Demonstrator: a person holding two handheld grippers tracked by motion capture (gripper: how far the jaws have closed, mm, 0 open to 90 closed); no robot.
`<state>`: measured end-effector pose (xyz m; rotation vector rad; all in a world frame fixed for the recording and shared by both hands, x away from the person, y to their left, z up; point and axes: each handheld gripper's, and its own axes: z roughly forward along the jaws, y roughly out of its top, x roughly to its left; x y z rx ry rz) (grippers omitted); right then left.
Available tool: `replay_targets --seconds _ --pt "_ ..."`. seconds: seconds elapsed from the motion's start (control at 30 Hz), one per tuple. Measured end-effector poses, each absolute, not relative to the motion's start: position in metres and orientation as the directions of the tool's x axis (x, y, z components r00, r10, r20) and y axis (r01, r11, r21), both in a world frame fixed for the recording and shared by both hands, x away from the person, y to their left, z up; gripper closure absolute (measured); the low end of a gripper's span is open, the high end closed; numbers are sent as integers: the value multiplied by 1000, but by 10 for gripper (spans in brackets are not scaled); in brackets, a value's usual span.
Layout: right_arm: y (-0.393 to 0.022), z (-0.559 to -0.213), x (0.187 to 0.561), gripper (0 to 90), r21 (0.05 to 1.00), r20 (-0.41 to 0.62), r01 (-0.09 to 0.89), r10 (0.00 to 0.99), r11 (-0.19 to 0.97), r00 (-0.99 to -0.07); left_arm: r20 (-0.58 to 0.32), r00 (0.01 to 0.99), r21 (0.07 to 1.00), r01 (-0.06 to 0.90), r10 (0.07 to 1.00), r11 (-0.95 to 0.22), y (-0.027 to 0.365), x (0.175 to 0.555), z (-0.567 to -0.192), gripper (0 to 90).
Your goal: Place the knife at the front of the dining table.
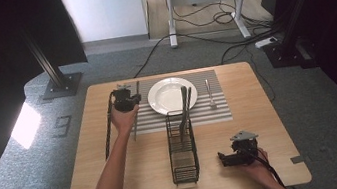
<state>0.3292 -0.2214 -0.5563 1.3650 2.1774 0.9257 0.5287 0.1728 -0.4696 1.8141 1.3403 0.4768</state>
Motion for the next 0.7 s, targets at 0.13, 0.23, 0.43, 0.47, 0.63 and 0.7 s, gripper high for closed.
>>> replay_targets --seconds 0.13,0.23,0.43,0.47,0.63,0.7 --pt "-221 -556 329 2 717 9 629 899 300 -439 -172 356 772 628 919 -99 174 535 -474 838" --pt "-221 -556 329 2 717 9 629 899 300 -439 -177 349 767 634 920 -93 174 540 -478 838" --pt "-221 -556 330 2 717 9 629 898 301 -440 -171 342 744 660 924 -107 172 551 -488 837" --pt "-221 -556 330 2 717 9 628 898 301 -440 -175 339 739 665 925 -104 172 552 -491 837" --pt "-221 -556 330 3 717 9 629 898 300 -439 -185 325 723 685 927 -96 172 558 -499 837" --pt "-221 -556 330 3 717 9 629 898 300 -439 -186 317 714 694 930 -94 172 559 -503 836"
